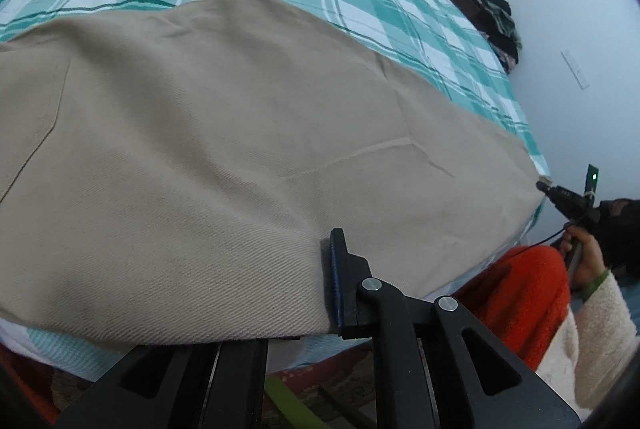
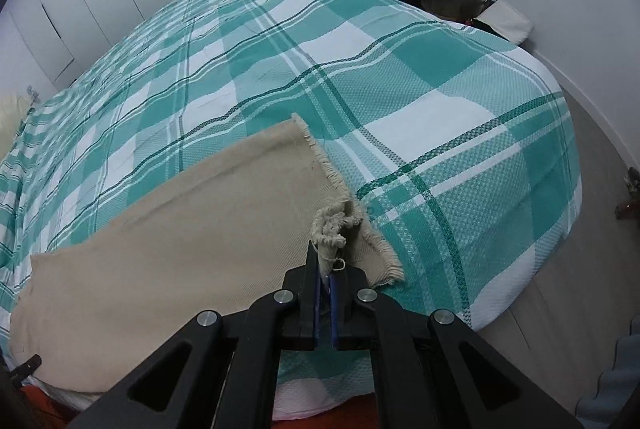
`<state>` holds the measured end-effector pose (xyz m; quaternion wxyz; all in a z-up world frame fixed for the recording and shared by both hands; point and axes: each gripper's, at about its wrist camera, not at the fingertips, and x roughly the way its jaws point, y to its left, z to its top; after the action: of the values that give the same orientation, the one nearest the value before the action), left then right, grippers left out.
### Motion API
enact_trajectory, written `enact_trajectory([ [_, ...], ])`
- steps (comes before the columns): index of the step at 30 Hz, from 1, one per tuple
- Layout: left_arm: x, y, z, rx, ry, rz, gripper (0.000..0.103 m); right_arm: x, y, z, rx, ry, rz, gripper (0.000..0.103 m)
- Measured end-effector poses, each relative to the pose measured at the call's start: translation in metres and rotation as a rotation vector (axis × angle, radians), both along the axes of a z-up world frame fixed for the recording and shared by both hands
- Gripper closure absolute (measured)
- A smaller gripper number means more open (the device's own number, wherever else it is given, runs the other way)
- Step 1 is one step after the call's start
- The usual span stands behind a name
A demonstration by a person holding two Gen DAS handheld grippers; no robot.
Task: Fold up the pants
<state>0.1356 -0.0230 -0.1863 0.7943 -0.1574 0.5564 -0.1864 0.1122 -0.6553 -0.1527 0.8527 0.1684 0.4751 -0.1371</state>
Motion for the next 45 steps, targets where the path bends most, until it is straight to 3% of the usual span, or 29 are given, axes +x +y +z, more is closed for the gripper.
enact_trajectory([
  [8, 0.000, -0.003, 0.001, 0.012, -0.002, -0.007, 0.097, 0.002, 0.012, 0.001, -0.087, 0.014, 0.023, 0.100],
  [12, 0.000, 0.001, 0.000, 0.006, 0.022, 0.006, 0.087, 0.004, 0.016, 0.000, -0.127, 0.034, 0.033, 0.100],
  [13, -0.002, 0.002, 0.004, 0.016, 0.026, 0.002, 0.083, 0.003, 0.016, 0.000, -0.127, 0.032, 0.033, 0.096],
  [15, -0.010, 0.005, 0.012, 0.041, 0.022, -0.014, 0.056, 0.001, 0.014, 0.002, -0.120, 0.024, 0.032, 0.080],
  [17, -0.027, 0.011, 0.022, 0.086, 0.009, -0.027, 0.042, -0.008, 0.012, 0.008, -0.111, -0.006, 0.032, 0.034],
  [18, -0.037, 0.015, 0.025, 0.100, 0.003, -0.038, 0.041, -0.015, 0.012, 0.013, -0.121, -0.024, 0.026, 0.028],
  [21, -0.069, 0.026, 0.032, 0.139, -0.001, -0.074, 0.042, -0.037, 0.011, 0.025, -0.178, -0.057, -0.003, 0.027],
  [25, -0.086, 0.035, 0.066, 0.198, -0.133, -0.085, 0.042, -0.060, 0.014, 0.048, -0.273, -0.094, -0.065, 0.027],
  [30, -0.043, 0.047, 0.096, 0.192, -0.278, 0.001, 0.032, -0.045, 0.061, 0.091, -0.321, -0.203, 0.035, 0.027],
  [32, -0.020, 0.050, 0.093, 0.197, -0.309, 0.026, 0.031, -0.032, 0.088, 0.102, -0.298, -0.236, 0.104, 0.027],
  [35, 0.011, 0.051, 0.070, 0.215, -0.285, 0.060, 0.031, -0.009, 0.144, 0.108, -0.219, -0.280, 0.230, 0.026],
  [38, 0.023, 0.052, 0.034, 0.289, -0.226, 0.081, 0.031, 0.002, 0.187, 0.089, -0.124, -0.278, 0.315, 0.024],
  [41, 0.017, 0.062, -0.010, 0.329, -0.123, 0.078, 0.032, 0.013, 0.221, 0.040, -0.043, -0.200, 0.360, 0.024],
  [44, 0.001, 0.064, -0.017, 0.335, -0.194, 0.035, 0.031, 0.017, 0.228, -0.028, 0.014, -0.046, 0.335, 0.024],
  [45, 0.002, 0.064, -0.017, 0.336, -0.188, 0.034, 0.031, 0.016, 0.227, -0.038, 0.023, -0.038, 0.331, 0.024],
])
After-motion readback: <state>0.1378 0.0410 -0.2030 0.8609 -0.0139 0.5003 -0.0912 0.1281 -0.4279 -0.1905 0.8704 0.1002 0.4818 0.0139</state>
